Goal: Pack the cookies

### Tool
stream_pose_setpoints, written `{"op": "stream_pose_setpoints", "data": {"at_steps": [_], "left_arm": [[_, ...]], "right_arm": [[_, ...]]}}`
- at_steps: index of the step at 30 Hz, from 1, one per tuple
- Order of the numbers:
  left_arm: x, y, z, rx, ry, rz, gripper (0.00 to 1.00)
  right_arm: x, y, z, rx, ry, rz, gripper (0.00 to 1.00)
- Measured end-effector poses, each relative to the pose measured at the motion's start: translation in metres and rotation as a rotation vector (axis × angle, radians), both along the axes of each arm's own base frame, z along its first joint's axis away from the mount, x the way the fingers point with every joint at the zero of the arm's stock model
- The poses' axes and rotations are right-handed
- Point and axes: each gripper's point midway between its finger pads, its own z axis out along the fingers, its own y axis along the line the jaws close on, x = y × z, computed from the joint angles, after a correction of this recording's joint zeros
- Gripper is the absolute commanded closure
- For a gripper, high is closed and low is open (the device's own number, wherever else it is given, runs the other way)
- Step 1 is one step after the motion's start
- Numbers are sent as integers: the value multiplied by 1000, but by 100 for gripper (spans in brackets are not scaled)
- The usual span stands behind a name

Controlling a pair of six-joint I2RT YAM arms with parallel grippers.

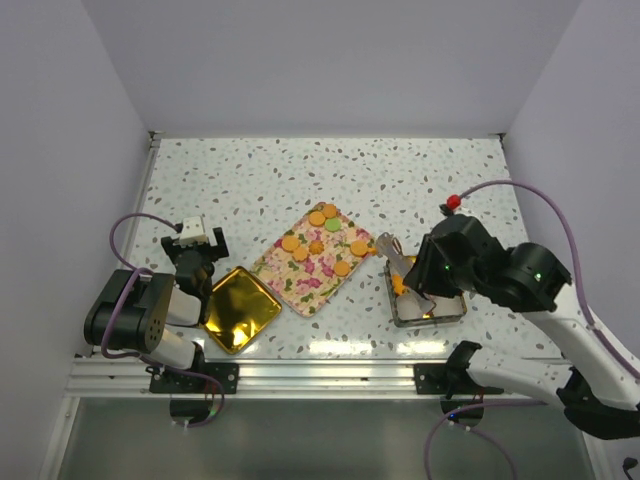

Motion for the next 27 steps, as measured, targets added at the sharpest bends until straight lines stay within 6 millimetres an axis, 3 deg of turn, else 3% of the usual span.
{"op": "stream_pose_setpoints", "data": {"at_steps": [9, 18, 27], "left_arm": [[0, 0, 0, 0, 0, 0, 0], [0, 0, 0, 0, 0, 0, 0], [0, 0, 0, 0, 0, 0, 0]], "right_arm": [[-31, -36, -4, 80, -72, -17, 91], [-47, -58, -3, 131, -160, 9, 96], [-59, -73, -7, 155, -227, 45, 94]]}}
